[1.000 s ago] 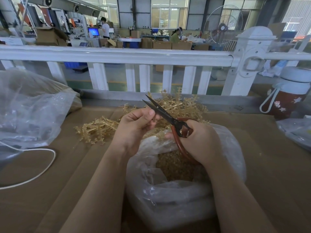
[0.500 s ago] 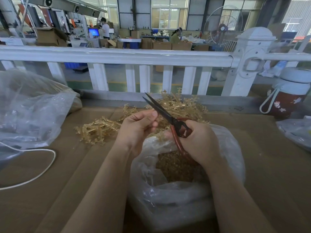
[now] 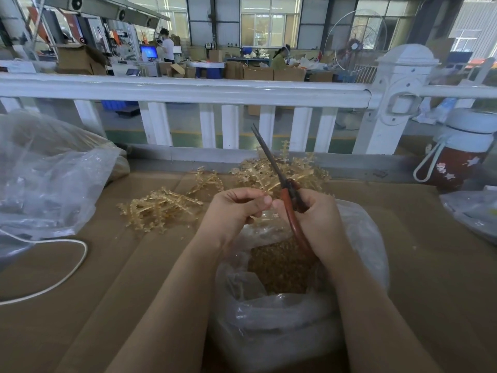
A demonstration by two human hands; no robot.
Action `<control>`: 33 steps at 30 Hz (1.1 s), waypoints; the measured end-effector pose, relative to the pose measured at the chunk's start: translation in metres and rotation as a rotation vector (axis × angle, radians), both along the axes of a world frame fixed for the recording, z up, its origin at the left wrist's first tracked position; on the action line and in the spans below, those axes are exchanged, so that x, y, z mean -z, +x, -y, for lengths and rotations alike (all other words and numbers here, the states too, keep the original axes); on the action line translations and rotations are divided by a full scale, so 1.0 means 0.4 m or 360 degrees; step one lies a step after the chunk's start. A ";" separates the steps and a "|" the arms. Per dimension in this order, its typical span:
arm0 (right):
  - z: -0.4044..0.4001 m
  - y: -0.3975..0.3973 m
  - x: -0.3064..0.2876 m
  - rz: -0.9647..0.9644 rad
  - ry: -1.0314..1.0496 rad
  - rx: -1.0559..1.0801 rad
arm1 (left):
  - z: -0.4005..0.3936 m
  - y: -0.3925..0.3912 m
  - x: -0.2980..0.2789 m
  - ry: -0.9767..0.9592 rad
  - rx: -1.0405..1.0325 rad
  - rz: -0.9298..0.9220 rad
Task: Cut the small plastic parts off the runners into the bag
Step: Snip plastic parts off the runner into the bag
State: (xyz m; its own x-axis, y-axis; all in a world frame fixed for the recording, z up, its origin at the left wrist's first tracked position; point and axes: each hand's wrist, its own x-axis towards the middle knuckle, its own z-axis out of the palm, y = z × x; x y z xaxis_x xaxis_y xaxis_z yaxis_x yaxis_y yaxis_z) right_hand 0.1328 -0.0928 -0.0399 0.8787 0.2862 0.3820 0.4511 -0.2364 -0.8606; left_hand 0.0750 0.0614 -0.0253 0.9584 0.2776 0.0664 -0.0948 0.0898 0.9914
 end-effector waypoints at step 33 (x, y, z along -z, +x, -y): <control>0.012 0.007 0.010 0.0130 -0.0517 0.0161 | -0.020 -0.005 -0.006 -0.0418 -0.0104 0.0110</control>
State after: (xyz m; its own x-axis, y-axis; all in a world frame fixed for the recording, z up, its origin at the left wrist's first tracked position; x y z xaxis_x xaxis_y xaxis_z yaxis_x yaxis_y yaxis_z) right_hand 0.1356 -0.0976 -0.0438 0.8791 0.3174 0.3557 0.4758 -0.5390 -0.6950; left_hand 0.0731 0.0693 -0.0229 0.9337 0.3548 0.0489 -0.1755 0.3343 0.9260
